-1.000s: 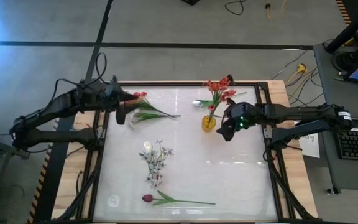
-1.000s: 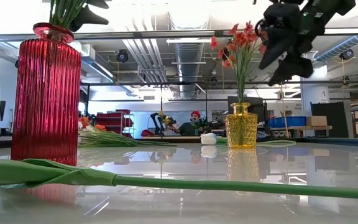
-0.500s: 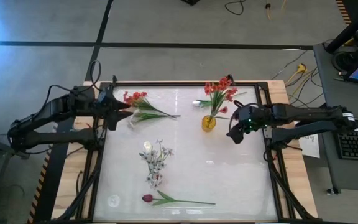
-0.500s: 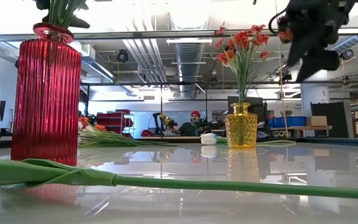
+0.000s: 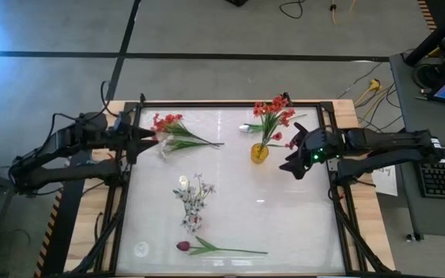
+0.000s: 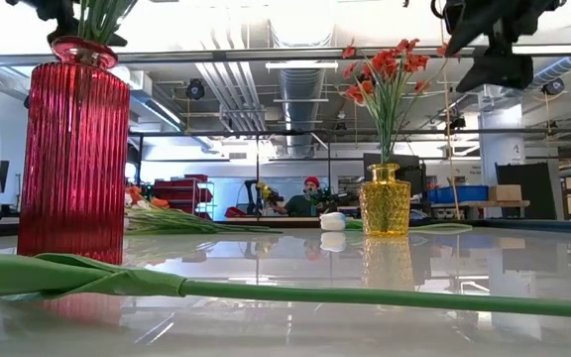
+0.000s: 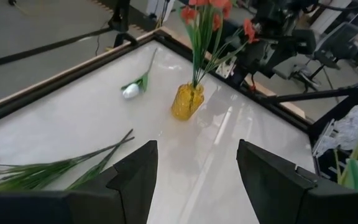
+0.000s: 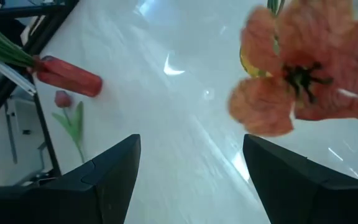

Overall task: Sort flowers into vase by color
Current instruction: Put the right orange flowers into the yellow vase, then put the red flower into the yellow vase

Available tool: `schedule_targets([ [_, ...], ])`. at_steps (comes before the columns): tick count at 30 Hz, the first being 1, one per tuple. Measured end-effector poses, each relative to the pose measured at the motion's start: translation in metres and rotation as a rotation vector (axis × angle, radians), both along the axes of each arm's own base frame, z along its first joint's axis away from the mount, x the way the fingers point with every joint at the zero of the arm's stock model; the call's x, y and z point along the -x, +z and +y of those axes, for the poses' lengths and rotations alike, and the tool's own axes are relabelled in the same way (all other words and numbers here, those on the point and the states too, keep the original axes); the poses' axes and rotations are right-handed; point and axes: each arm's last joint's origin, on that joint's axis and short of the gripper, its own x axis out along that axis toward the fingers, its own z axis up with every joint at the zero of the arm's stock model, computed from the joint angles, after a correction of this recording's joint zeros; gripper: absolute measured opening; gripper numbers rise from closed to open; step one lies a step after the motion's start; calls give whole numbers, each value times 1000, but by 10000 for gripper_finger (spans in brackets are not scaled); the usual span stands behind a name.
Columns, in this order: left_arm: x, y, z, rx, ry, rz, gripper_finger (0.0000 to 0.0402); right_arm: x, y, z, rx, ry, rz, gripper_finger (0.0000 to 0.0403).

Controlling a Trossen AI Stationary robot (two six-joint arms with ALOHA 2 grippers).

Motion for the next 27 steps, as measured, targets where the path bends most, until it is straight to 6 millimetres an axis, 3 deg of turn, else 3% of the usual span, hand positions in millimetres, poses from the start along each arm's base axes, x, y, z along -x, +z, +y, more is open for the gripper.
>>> schedule_targets([
  [6,9,1,-3,-1,3,-28,207,13,12,8,-47,-5,105,274],
  [15,13,-9,-4,3,3,-17,207,19,-13,44,-114,37,243,265],
  [22,7,-26,-2,17,3,26,207,2,-36,91,7,177,148,256],
  [27,5,-27,-2,7,1,9,207,-28,-57,130,110,321,64,249],
])
